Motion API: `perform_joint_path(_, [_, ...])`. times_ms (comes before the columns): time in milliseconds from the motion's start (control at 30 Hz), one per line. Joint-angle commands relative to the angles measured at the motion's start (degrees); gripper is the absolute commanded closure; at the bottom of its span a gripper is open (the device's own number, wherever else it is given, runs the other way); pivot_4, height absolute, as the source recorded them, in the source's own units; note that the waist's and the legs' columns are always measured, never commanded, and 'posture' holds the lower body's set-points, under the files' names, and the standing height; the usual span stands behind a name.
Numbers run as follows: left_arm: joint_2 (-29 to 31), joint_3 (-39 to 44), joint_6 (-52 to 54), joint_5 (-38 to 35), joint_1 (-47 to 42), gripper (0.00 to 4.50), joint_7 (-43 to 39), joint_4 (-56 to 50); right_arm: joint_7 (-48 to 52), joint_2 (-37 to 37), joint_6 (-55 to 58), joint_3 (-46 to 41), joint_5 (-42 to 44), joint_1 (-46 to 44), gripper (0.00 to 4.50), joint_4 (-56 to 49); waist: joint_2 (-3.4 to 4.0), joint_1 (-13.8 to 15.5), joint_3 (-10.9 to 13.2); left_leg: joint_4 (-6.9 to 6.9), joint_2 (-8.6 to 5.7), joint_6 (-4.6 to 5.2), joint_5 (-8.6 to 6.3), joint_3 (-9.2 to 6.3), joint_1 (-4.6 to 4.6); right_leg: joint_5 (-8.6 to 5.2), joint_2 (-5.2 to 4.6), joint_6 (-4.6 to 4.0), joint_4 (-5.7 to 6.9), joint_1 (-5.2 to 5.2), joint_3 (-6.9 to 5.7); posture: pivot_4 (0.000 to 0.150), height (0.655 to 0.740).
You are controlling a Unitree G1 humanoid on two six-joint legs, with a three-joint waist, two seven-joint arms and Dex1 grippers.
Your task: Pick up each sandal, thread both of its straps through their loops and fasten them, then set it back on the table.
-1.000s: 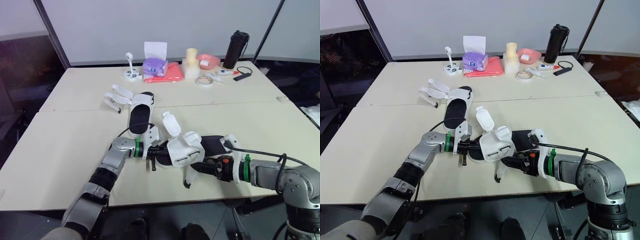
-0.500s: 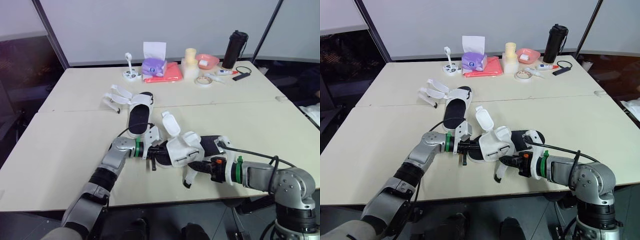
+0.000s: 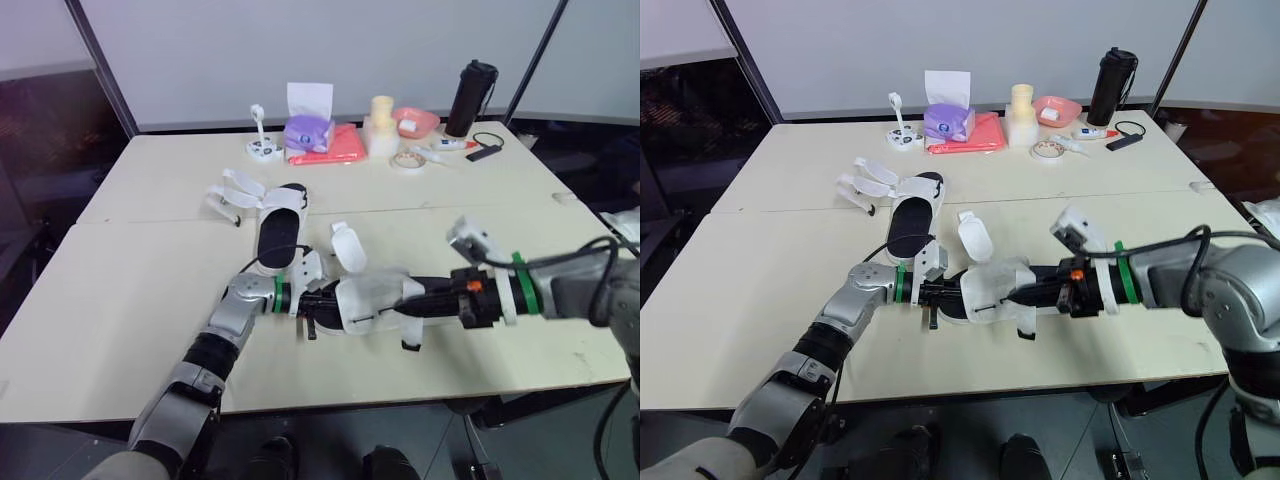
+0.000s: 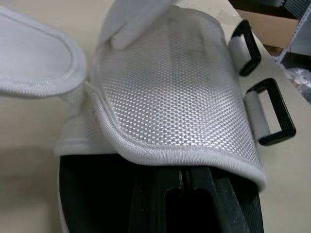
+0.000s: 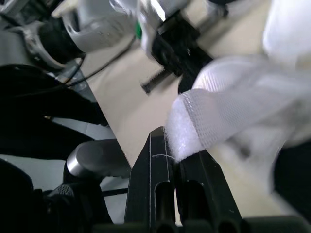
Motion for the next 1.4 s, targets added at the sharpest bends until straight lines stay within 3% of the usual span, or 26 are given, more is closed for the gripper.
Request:
perform_joint_path(33, [-0.3, -0.2, -0.8, 1.0, -0.7, 4.50, 0.8, 1.2, 7.8, -0.8, -6.2, 6.5, -6.8, -6.5, 4.49, 8.2, 0.00, 0.2, 0.0, 0.00, 0.00, 0.00, 0.00, -0.04, -0.03, 0.00, 0.00, 0.00, 0.00, -0.01, -0.02, 0.150, 0.7344])
perform_joint_path(133, [-0.1, -0.2, -0.9, 0.9, -0.1, 4.50, 0.9, 0.7, 13.5, 1.8, -12.0, 14.5, -14.9, -13.4, 4.49, 18.6, 0.00, 0.1, 0.0, 0.02, -0.02, 0.00, 0.00, -0.03, -0.08, 0.01, 0.00, 0.00, 0.01, -0.06, -0.01, 0.150, 0.7344])
perform_joint_path(267, [0.1, -0.2, -0.9, 0.8, 0.5, 4.50, 1.1, 0.0, 19.7, 5.8, -13.3, 19.3, -19.7, -21.0, 4.49, 28.5, 0.01, 0.0, 0.0, 0.02, -0.01, -0.01, 0.00, -0.04, -0.14, 0.01, 0.00, 0.00, 0.06, -0.18, 0.00, 0.150, 0.7344])
perform_joint_path(667, [0.3, -0.3, -0.3, 0.7, 2.1, 4.50, 2.2, -2.0, 29.1, 14.6, -17.3, 22.9, -29.7, -30.6, 4.49, 45.4, 0.02, 0.0, 0.0, 0.02, -0.05, -0.03, 0.01, -0.07, -0.20, 0.02, 0.00, -0.01, 0.14, -0.30, 0.03, 0.150, 0.7344])
perform_joint_path(1400, [0.2, -0.6, 0.8, 0.5, 2.9, 4.50, 2.7, -3.3, 31.5, 15.2, -9.3, 21.8, -29.9, -25.2, 4.49, 39.1, 0.04, 0.1, 0.0, 0.02, -0.05, -0.04, 0.00, -0.06, -0.21, 0.02, 0.00, -0.01, 0.21, -0.35, 0.05, 0.150, 0.7344])
